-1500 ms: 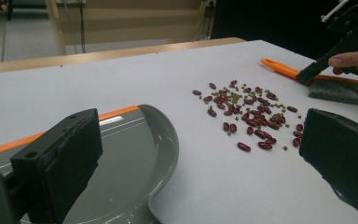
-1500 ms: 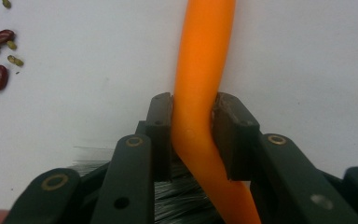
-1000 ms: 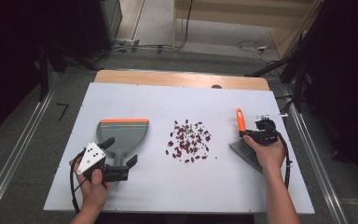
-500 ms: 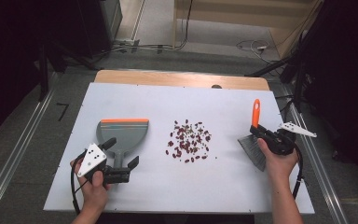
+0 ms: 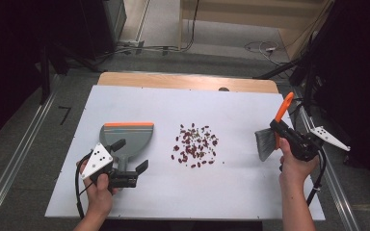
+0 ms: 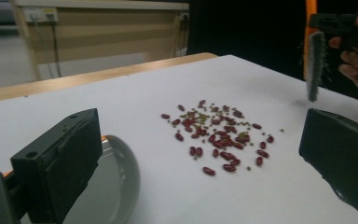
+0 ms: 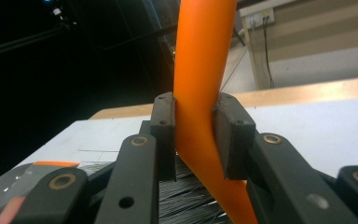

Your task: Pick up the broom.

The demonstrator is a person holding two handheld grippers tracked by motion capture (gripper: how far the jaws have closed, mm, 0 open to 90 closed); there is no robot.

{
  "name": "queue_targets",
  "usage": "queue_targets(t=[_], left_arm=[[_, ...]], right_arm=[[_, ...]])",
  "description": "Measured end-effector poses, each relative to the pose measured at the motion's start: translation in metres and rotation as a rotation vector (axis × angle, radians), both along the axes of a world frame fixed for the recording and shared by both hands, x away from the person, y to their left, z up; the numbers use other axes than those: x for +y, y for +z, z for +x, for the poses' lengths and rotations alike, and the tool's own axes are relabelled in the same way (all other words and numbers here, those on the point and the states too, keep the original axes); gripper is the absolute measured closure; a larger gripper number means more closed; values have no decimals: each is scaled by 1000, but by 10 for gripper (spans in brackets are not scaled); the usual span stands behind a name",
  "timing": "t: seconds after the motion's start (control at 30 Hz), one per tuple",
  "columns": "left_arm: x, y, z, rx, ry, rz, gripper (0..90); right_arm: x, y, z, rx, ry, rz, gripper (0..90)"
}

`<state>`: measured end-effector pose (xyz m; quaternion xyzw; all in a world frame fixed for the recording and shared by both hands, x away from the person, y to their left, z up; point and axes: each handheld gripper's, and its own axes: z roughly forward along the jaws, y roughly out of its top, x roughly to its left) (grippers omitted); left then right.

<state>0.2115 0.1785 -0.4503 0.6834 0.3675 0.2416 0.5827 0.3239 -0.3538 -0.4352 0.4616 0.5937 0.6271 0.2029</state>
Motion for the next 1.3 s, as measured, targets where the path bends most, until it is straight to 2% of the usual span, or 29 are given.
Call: queue_targets(t=[0.23,0.4,0.47,0.57,0.73,0.8,0.97,1.1,1.3], left_arm=[[-11,9,9,20,-76,9,0],[-19,15,20,31,-87,-8,0],[-23,16,24,37,-109,-15,0],[-31,18,31,34,-132,0,0],[-44,27,41,23,-136,-30,3],[-49,30,41,18,-127,-33,3],[-58,32,35,14,-145,-23,3],[-67,31,30,29,-161,-34,3],[-87,31,28,59,-232,-61,34]], right_arm=[[16,22,-7,-29,20,7,697],[32,30,-11,-48,48,-6,698],[39,33,-13,-51,62,-7,698],[49,36,-16,-61,92,0,697],[73,41,-20,-71,142,-6,697],[85,43,-23,-76,164,-14,697],[113,44,-29,-81,219,-20,698],[133,44,-37,-80,228,-17,697],[158,45,-48,-95,256,-17,697]])
